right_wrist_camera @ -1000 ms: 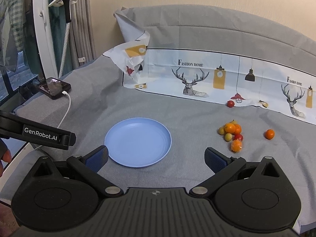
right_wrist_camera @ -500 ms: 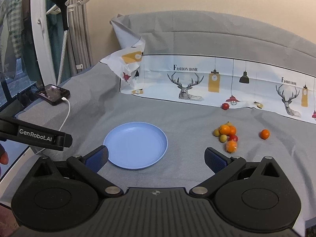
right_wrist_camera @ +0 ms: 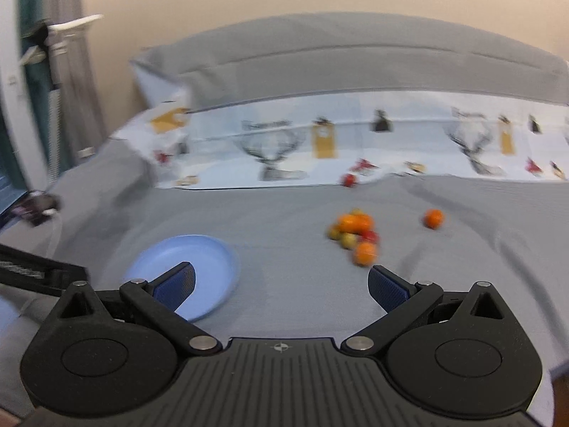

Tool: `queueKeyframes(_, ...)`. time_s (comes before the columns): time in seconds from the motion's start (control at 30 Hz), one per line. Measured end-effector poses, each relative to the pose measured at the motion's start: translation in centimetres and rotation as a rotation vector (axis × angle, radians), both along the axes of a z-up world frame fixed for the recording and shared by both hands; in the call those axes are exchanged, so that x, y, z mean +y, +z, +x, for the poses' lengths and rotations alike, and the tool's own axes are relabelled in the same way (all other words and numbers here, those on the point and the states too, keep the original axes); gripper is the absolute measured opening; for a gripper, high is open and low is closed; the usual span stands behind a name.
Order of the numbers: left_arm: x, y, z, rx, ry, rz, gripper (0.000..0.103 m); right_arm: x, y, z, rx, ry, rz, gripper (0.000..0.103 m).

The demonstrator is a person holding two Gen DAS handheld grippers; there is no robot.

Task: Organize fruits
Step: 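Grasp a tangerine with the right gripper while the left gripper grasps another tangerine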

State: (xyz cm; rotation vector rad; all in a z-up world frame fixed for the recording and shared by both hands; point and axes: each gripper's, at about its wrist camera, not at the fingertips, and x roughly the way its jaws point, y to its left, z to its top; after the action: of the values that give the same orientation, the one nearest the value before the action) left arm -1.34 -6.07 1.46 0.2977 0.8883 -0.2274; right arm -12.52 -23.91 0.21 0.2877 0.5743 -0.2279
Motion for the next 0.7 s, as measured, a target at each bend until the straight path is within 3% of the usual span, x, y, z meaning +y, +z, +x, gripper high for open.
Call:
queueKeyframes(0.33,-9.9,-3.7,4.9,0.079,-0.159,0.002,0.103,-8.4,-6.0,1.7,0.081,-0.222,0.005,0.103)
queueKeyframes(0.7,-24.9,-10.1,16.0,0.16,-0.302,0.031,0.103,-19.9,-14.2,11.1,0.146,-0.395,-0.107,0.103)
